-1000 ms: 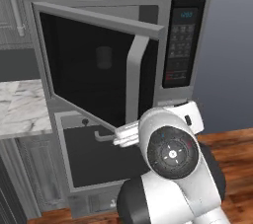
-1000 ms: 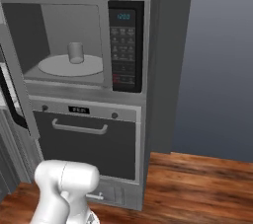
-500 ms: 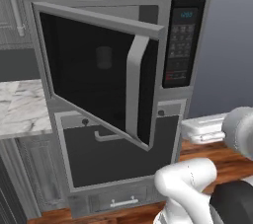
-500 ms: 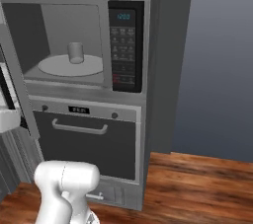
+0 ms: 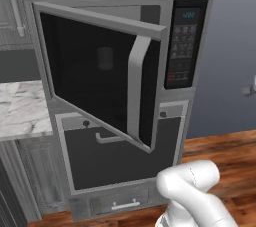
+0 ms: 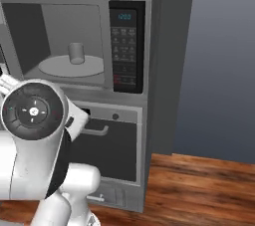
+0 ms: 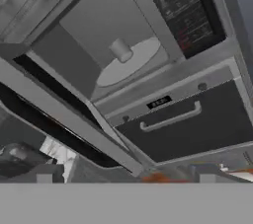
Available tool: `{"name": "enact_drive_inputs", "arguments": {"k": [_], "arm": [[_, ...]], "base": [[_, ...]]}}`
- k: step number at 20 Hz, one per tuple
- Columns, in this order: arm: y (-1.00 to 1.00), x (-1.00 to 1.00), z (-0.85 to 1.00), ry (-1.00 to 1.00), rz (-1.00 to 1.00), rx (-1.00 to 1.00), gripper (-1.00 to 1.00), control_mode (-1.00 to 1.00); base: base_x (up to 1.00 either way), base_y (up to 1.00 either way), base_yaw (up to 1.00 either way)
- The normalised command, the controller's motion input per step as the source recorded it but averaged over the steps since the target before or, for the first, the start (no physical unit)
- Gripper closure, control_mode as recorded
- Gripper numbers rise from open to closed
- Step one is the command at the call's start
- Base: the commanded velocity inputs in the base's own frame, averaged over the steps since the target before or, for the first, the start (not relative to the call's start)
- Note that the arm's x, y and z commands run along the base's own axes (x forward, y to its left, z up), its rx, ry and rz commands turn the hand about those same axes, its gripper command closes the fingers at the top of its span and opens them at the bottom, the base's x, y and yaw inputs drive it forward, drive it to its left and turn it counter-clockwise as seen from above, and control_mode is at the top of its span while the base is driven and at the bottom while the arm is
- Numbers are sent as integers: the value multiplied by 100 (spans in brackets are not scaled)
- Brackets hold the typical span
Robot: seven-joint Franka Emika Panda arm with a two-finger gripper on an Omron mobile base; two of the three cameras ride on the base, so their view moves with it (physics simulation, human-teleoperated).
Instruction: Open the microwave door.
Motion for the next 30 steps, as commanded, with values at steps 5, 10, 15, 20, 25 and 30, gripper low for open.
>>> {"name": "enact_drive_inputs", "arguments": {"k": [5,10,15,20,25,30], "arm": [[11,100,-74,20,21,70,-100,-100],[81,100,-84,2,13,52,-100,-100],[100,98,-38,8,8,38,-100,-100],[100,23,14,33,18,10,-100,-100],[100,0,29,37,29,0,-100,-100],[100,0,23,38,36,0,-100,-100]], "base": [[0,0,0],[0,0,0],[0,0,0],[0,0,0],[0,0,0],[0,0,0]]}}
